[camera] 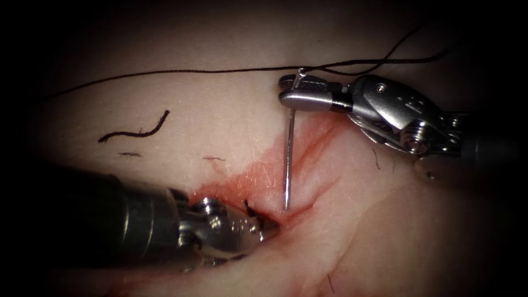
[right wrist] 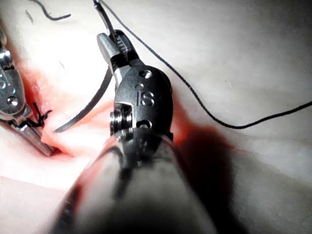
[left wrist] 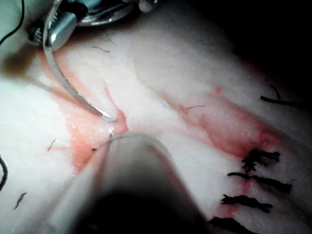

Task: Wound Closure

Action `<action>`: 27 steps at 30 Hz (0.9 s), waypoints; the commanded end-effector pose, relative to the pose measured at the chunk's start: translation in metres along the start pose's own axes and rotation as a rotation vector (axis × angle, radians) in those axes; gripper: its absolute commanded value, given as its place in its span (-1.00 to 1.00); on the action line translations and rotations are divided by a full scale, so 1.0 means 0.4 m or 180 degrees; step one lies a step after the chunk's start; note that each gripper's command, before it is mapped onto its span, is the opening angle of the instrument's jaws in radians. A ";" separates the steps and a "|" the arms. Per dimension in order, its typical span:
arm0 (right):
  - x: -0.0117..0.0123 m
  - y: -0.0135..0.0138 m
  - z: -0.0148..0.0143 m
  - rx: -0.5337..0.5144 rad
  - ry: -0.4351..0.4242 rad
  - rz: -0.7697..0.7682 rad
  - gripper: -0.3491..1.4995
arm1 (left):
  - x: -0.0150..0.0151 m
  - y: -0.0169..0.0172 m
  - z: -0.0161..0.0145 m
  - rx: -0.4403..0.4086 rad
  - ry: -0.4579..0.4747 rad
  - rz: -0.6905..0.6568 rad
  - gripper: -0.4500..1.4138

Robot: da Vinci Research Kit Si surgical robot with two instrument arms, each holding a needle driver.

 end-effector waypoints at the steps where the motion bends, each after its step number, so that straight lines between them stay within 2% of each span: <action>1: -0.0005 0.0011 0.0021 0.0001 -0.0009 0.0063 -1.00 | 0.0005 0.0003 0.0015 -0.0001 0.0002 0.0002 -1.00; 15: -0.0003 0.0016 0.0019 -0.0058 -0.0078 0.0614 -1.00 | 0.0005 0.0004 0.0016 0.0001 0.0003 0.0001 -1.00; 20: -0.0005 0.0020 0.0015 -0.0123 -0.0100 0.0932 -1.00 | 0.0005 0.0004 0.0016 0.0001 0.0002 0.0000 -1.00; 21: -0.0009 0.0021 0.0012 -0.0142 -0.0130 0.1115 -1.00 | 0.0005 0.0004 0.0016 0.0001 0.0002 0.0000 -1.00; 23: -0.0012 0.0022 0.0011 -0.0143 -0.0130 0.1150 -1.00 | 0.0005 0.0004 0.0016 0.0001 0.0002 0.0000 -1.00; 27: -0.0034 0.0020 0.0008 -0.0190 -0.0175 0.1500 -1.00 | 0.0005 0.0004 0.0016 0.0001 0.0002 0.0000 -1.00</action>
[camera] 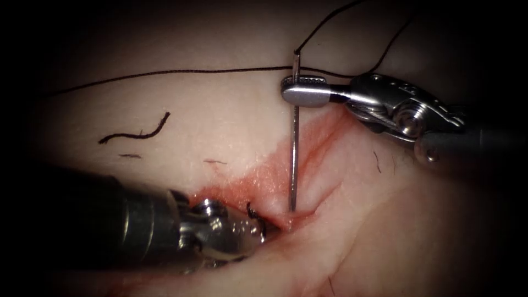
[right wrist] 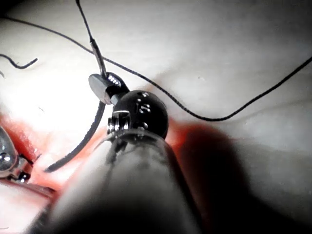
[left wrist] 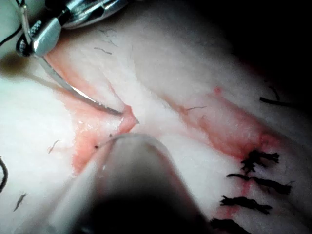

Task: Wound Closure

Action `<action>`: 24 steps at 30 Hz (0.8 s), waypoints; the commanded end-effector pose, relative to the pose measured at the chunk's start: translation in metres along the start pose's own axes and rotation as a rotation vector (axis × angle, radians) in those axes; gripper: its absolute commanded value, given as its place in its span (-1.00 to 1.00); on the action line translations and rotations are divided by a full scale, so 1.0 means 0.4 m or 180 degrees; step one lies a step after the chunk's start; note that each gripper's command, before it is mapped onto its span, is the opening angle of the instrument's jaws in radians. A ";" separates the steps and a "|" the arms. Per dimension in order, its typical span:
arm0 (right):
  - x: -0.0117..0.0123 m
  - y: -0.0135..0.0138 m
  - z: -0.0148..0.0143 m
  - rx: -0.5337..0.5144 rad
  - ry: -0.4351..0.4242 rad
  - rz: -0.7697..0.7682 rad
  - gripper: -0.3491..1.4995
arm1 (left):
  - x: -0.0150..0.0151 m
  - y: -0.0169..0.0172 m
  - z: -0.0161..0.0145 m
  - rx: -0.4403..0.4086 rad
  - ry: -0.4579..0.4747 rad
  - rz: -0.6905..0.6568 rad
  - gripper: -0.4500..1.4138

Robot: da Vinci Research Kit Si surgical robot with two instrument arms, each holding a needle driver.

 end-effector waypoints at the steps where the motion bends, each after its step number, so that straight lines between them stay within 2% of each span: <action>1: 0.0006 0.0010 0.0024 0.0003 0.0004 0.0015 -1.00 | 0.0004 0.0003 0.0017 0.0000 0.0002 0.0000 -1.00; 8: -0.0031 0.0015 0.0032 -0.0039 -0.0028 0.0387 -1.00 | 0.0004 0.0003 0.0016 -0.0001 0.0001 0.0000 -1.00; 24: -0.0074 -0.0002 0.0036 0.0023 -0.0058 0.0993 -1.00 | 0.0004 0.0003 0.0016 -0.0001 0.0001 0.0000 -1.00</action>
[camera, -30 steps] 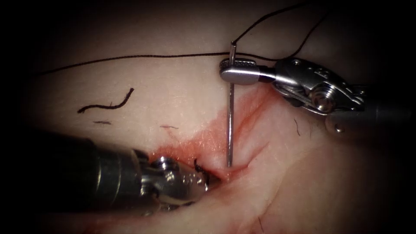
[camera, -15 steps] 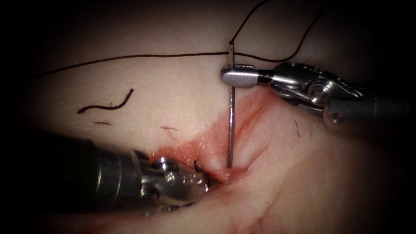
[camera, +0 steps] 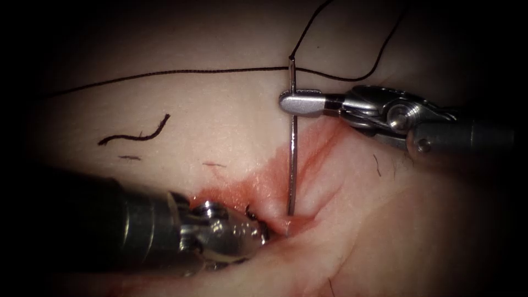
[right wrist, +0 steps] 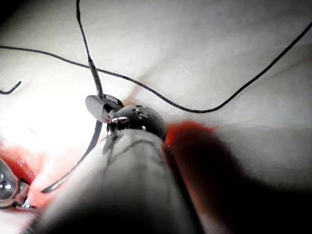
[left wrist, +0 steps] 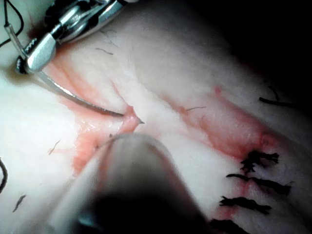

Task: Wound Closure

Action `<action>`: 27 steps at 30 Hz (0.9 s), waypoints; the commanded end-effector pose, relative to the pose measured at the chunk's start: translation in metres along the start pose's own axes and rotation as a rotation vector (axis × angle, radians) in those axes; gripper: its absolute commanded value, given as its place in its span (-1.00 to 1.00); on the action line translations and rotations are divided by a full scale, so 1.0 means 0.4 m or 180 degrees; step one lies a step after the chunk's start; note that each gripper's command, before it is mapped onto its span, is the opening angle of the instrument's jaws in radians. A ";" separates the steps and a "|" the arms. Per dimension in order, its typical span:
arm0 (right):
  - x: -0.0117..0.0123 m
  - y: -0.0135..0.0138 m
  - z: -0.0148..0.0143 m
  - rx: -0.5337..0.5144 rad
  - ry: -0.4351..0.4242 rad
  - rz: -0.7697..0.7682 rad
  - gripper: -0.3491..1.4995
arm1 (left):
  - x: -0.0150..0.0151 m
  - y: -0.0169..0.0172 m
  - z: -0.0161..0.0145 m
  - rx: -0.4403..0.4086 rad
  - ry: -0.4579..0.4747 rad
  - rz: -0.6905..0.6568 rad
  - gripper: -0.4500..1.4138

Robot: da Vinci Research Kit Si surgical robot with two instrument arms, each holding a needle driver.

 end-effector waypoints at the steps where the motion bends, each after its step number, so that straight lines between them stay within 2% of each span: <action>1: 0.0001 0.0002 0.0018 0.0009 -0.0005 0.0061 -1.00 | 0.0004 0.0003 0.0016 -0.0001 0.0002 0.0001 -1.00; 12: -0.0048 -0.0026 0.0027 0.0118 -0.0048 0.0476 -1.00 | 0.0004 0.0003 0.0016 -0.0009 -0.0009 0.0001 -1.00; 27: -0.0090 -0.0067 0.0053 0.0270 -0.0103 0.0754 -1.00 | 0.0003 0.0002 0.0016 -0.0011 -0.0009 0.0003 -1.00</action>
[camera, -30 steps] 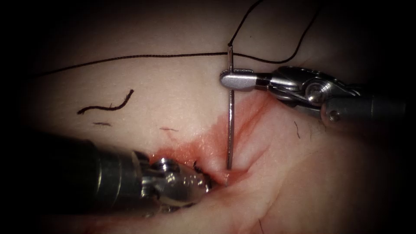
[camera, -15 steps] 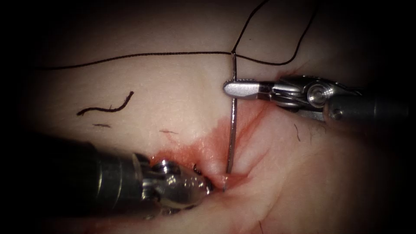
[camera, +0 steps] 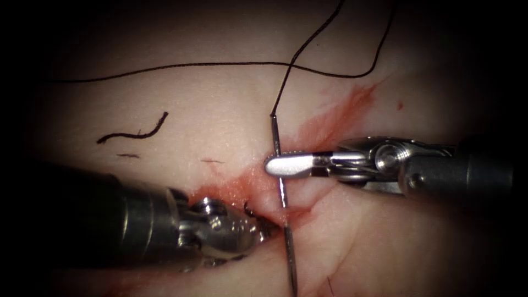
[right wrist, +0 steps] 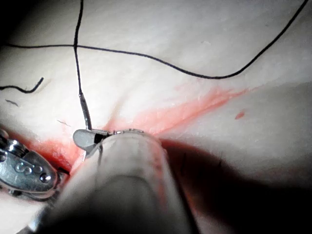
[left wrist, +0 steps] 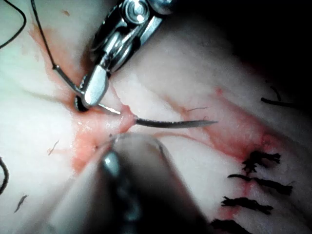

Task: Wound Closure

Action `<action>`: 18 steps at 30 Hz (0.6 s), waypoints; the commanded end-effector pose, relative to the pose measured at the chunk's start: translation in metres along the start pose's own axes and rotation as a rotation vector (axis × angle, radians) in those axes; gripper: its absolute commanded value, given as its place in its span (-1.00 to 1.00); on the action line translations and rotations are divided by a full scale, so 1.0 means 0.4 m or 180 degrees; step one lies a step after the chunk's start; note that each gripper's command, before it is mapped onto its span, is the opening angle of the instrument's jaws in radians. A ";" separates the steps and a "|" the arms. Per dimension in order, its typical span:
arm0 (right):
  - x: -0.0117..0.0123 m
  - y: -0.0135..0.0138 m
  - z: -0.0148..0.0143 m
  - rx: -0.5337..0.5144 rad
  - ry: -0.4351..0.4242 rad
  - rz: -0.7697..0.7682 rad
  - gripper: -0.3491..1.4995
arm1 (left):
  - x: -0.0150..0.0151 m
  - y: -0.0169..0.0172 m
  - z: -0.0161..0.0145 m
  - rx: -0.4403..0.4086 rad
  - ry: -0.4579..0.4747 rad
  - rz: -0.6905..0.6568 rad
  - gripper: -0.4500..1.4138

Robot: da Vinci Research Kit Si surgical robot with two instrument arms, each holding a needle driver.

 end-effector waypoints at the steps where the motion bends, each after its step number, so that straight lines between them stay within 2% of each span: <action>1: 0.0009 0.0005 0.0022 -0.0002 0.0002 -0.0009 -1.00 | 0.0004 0.0003 0.0017 -0.0001 0.0003 0.0003 -1.00; 9: 0.0011 0.0009 0.0017 -0.0012 0.0026 0.0063 -1.00 | 0.0006 0.0001 0.0011 -0.0010 0.0001 0.0003 -1.00; 11: 0.0029 0.0017 0.0007 -0.0063 0.0186 0.0060 -1.00 | 0.0015 -0.0010 -0.0022 -0.0064 0.0028 -0.0014 -1.00; 12: 0.0034 0.0023 0.0003 -0.0080 0.0205 0.0057 -1.00 | 0.0022 -0.0017 -0.0045 -0.0106 0.0085 -0.0031 -0.78; 13: 0.0042 0.0029 -0.0002 -0.0113 0.0274 0.0053 -1.00 | 0.0036 -0.0030 -0.0086 -0.0176 0.0184 -0.0044 -0.26; 14: 0.0042 0.0029 -0.0002 -0.0113 0.0274 0.0053 -1.00 | 0.0036 -0.0030 -0.0086 -0.0176 0.0184 -0.0044 -0.26; 15: 0.0054 0.0033 -0.0008 -0.0135 0.0336 -0.0002 -1.00 | 0.0049 -0.0043 -0.0133 -0.0235 0.0244 -0.0034 -0.26; 16: 0.0054 0.0033 -0.0008 -0.0135 0.0336 -0.0002 -1.00 | 0.0049 -0.0043 -0.0133 -0.0235 0.0244 -0.0034 -0.26; 17: 0.0061 0.0034 -0.0010 -0.0144 0.0363 -0.0019 -1.00 | 0.0053 -0.0048 -0.0151 -0.0249 0.0258 -0.0070 -0.35; 18: 0.0077 0.0033 -0.0017 -0.0180 0.0461 -0.0106 -1.00 | 0.0065 -0.0058 -0.0193 -0.0304 0.0318 -0.0153 -0.21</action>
